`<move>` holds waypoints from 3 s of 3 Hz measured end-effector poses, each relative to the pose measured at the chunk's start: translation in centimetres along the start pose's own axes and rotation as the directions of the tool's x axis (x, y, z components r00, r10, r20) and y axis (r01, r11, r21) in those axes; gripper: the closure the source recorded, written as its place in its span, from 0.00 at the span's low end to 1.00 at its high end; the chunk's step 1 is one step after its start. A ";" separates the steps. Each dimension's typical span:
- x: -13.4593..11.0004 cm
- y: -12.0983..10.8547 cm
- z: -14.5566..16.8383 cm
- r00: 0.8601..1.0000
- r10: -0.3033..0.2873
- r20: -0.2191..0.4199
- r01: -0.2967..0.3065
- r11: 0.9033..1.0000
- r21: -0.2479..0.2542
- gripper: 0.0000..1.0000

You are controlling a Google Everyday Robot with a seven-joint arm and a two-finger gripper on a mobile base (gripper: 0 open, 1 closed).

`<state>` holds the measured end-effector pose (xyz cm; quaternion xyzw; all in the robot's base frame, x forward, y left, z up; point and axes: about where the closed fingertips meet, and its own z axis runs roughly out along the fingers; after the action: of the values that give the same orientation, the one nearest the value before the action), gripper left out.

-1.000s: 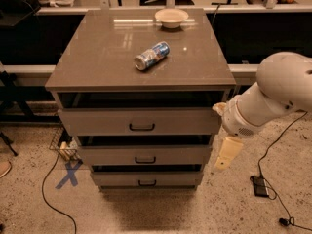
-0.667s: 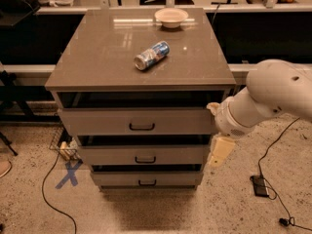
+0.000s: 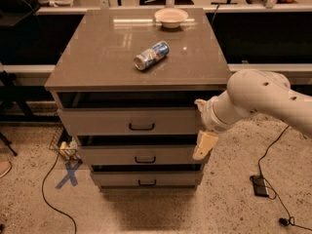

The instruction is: Open top drawer

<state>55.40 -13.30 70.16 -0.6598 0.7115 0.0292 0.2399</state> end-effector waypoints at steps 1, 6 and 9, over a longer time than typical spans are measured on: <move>-0.2 -1.1 1.9 1.000 -0.001 0.013 0.001 1.000 0.004 0.00; -1.6 -3.6 8.4 0.999 0.031 0.029 -0.030 0.999 -0.023 0.65; -1.9 -3.8 7.7 0.999 0.031 0.029 -0.030 0.999 -0.023 1.00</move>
Offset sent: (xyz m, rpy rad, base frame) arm 0.0706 0.0363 -0.0356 0.0282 -0.0299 0.0089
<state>61.38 -9.28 65.13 -0.6510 0.7176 0.0509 0.2424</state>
